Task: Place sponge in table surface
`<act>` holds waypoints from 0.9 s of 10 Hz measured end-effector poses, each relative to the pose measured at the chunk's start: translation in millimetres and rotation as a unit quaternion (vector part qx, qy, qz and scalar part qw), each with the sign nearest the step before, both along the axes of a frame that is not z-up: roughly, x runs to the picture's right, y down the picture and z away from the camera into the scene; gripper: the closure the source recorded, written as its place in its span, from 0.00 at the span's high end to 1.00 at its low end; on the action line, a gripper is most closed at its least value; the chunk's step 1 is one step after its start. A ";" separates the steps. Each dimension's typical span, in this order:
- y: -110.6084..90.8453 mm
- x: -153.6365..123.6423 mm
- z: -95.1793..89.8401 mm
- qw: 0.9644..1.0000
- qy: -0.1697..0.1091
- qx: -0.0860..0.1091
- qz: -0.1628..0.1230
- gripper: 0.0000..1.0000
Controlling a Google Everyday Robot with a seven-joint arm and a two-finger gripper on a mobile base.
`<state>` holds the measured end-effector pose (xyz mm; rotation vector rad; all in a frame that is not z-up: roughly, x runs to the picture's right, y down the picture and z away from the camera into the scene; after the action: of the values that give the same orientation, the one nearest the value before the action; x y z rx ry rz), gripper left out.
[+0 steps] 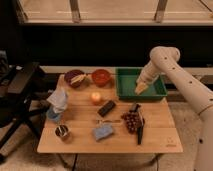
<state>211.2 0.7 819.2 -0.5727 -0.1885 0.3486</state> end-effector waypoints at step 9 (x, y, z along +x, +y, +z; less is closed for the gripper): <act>80.4 -34.1 -60.2 0.994 -0.068 -0.019 -0.078 0.54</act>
<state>177.2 81.1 759.0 -0.6442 -0.2663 0.1618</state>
